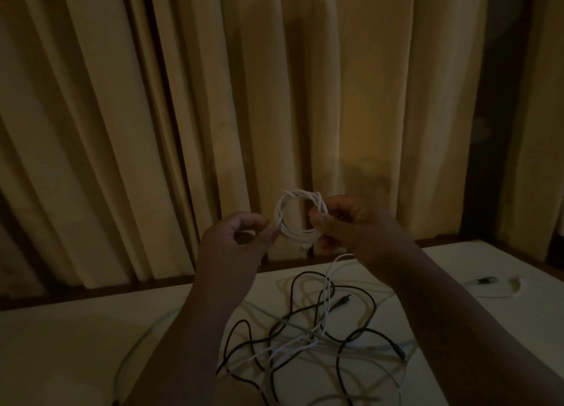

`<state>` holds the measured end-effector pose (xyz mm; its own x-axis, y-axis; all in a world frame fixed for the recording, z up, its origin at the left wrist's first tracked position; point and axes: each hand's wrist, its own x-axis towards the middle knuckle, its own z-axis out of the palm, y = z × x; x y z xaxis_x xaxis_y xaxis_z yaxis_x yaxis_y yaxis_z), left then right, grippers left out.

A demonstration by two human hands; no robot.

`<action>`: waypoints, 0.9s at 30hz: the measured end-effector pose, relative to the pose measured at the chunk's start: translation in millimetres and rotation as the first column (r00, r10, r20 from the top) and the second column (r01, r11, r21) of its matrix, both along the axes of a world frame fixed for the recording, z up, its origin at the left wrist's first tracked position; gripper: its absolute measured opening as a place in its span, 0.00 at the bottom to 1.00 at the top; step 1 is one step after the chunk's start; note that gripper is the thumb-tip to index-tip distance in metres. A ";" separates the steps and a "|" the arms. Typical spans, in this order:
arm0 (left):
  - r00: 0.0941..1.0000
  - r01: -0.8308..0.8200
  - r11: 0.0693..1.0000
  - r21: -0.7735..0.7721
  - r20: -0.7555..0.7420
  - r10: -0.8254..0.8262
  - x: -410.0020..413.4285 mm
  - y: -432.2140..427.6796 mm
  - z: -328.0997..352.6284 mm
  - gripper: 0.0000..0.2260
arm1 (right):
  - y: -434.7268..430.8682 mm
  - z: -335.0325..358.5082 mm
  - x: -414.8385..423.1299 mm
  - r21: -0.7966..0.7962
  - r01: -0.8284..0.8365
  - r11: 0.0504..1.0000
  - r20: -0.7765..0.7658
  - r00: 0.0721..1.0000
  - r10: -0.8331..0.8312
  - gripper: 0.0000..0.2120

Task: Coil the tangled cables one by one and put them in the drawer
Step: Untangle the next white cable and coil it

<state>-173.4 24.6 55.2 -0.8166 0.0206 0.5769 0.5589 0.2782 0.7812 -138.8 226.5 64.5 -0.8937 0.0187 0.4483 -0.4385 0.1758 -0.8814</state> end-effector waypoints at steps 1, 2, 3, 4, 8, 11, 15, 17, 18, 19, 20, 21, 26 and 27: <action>0.997 -0.081 0.997 0.004 -0.009 0.081 0.5 1.3 -1.2 0.04 | -1.2 -0.9 -0.6 -0.009 -0.009 1.000 -0.002 1.000 0.009 0.06; 0.993 -0.117 0.993 0.024 0.009 0.116 0.7 2.7 -2.6 0.05 | -2.9 -2.0 -1.4 -0.010 -0.015 1.000 -0.004 1.000 0.015 0.07; 0.993 -0.114 0.992 0.063 0.052 0.110 -0.1 4.6 -4.3 0.05 | -5.4 -3.5 -2.5 -0.011 -0.017 1.000 -0.003 1.000 0.017 0.09; 0.992 -0.074 0.987 0.146 0.110 0.058 0.0 7.4 -5.5 0.05 | -8.3 -5.1 -3.8 -0.020 -0.019 1.000 -0.004 1.000 0.019 0.09; 0.913 0.070 0.798 0.598 0.284 -0.293 6.2 21.8 -5.3 0.05 | -17.2 -11.3 -7.5 -0.120 -0.027 0.992 -0.029 0.999 0.024 0.04; 0.909 0.084 0.736 0.672 0.252 -0.333 9.2 27.8 -7.2 0.09 | -18.7 -14.9 -9.1 -0.129 -0.019 0.991 -0.040 0.999 0.014 0.04; 0.982 0.006 0.802 0.597 0.149 -0.118 11.1 32.6 -15.7 0.05 | -19.9 -17.4 -10.3 -0.131 -0.106 0.986 0.015 0.994 0.109 0.07; 0.991 0.012 0.829 0.560 0.104 -0.084 12.3 36.1 -19.1 0.04 | -19.3 -19.3 -11.3 -0.140 -0.136 0.981 0.045 0.989 0.143 0.07; 0.990 0.019 0.827 0.562 0.105 -0.094 12.2 37.6 -19.6 0.04 | -19.0 -20.2 -12.0 -0.152 -0.147 0.977 0.057 0.986 0.157 0.08; 0.985 0.029 0.811 0.584 0.119 -0.121 12.2 38.7 -19.3 0.05 | -19.1 -20.9 -12.5 -0.162 -0.154 0.975 0.066 0.984 0.167 0.09; 0.976 0.045 0.782 0.621 0.140 -0.167 11.6 38.9 -18.6 0.06 | -19.4 -21.0 -12.9 -0.172 -0.158 0.972 0.071 0.982 0.172 0.11; 0.962 0.062 0.751 0.657 0.162 -0.221 10.7 38.3 -17.3 0.07 | -19.4 -21.0 -13.3 -0.177 -0.161 0.971 0.070 0.982 0.175 0.11; 0.892 0.170 0.736 0.656 0.215 -0.398 -0.5 27.5 -15.2 0.11 | -19.7 -19.2 -14.9 -0.195 -0.142 0.971 0.039 0.988 0.152 0.09; 0.891 0.203 0.759 0.619 0.206 -0.405 -1.0 26.0 -15.6 0.11 | -20.5 -20.2 -15.8 -0.193 -0.127 0.973 0.034 0.990 0.136 0.09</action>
<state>-174.4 50.6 39.7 -0.9579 0.0528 0.2823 0.2363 -0.4136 0.8793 -154.6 206.0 44.3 -0.9136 -0.0199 0.4061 -0.4047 -0.0531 -0.9129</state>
